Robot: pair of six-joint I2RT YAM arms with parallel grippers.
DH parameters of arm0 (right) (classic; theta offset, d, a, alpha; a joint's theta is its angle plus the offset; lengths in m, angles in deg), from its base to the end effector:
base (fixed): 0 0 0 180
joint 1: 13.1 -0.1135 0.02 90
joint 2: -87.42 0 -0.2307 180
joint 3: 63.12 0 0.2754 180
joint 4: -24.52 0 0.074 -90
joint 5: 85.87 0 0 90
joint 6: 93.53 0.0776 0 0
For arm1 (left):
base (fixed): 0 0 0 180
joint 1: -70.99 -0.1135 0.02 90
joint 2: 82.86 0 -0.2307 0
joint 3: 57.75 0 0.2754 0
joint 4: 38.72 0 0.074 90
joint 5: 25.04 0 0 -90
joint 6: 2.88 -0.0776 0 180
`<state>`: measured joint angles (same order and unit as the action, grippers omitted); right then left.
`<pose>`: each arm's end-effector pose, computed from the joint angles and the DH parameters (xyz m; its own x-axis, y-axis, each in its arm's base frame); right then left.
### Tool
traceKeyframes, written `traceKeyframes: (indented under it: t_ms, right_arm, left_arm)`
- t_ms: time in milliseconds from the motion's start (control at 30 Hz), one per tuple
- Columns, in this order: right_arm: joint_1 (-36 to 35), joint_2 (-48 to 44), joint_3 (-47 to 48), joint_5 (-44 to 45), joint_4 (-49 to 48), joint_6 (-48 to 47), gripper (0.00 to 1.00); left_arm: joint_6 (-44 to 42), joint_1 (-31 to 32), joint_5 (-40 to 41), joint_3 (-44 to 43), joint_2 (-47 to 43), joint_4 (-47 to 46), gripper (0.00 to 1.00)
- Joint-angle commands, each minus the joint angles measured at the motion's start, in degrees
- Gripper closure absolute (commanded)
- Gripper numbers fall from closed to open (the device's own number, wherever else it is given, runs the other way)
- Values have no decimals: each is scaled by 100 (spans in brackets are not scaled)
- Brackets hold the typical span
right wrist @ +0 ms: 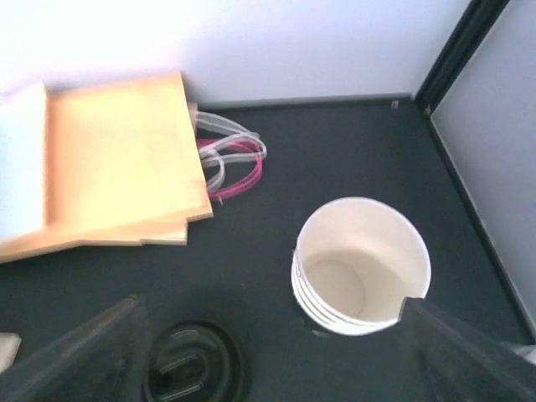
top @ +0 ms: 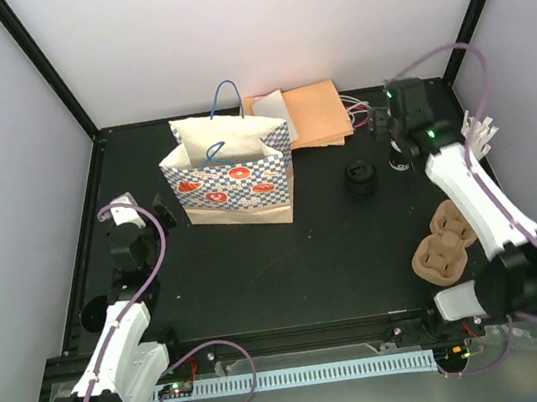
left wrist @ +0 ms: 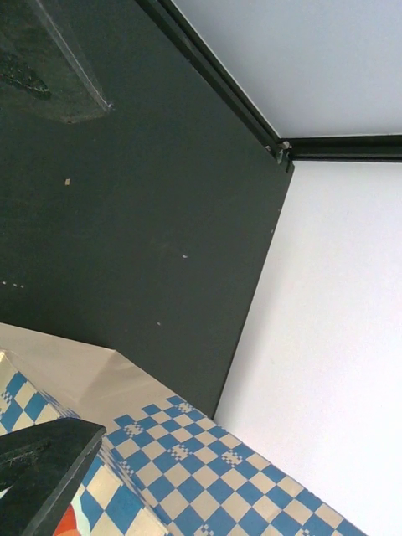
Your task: Pack the takeout coffee
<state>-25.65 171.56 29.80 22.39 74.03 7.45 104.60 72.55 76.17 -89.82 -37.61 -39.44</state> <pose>0.3767 0.0590 0.2887 -0.6204 0.0472 -0.7829 0.1463 0.9876 -0.0564 0.2726 0.0077 0.1822 -0.1567 -0.2905 -0.9440 -0.2203 0.9420 -0.2533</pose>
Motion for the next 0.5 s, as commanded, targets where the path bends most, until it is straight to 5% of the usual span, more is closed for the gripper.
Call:
traceKeyframes:
  t_ms: [0, 67, 200, 467]
  right_arm:
    - [10, -1412, -1699, -238, -2264, -260, 11]
    - [6, -1898, -2460, -374, -2873, -155, 0]
    - [3, -2610, -3783, -384, -3873, -61, 0]
    - [12, -3642, -6573, -589, -6709, -1603, 0]
  left_arm:
    - [-191, -24, -228, -169, 21, -80, 1]
    - [-222, -24, -265, -141, 40, -137, 1]
    - [-319, -24, -338, -47, 84, -269, 1]
    - [-849, -29, -510, 132, 618, -851, 1]
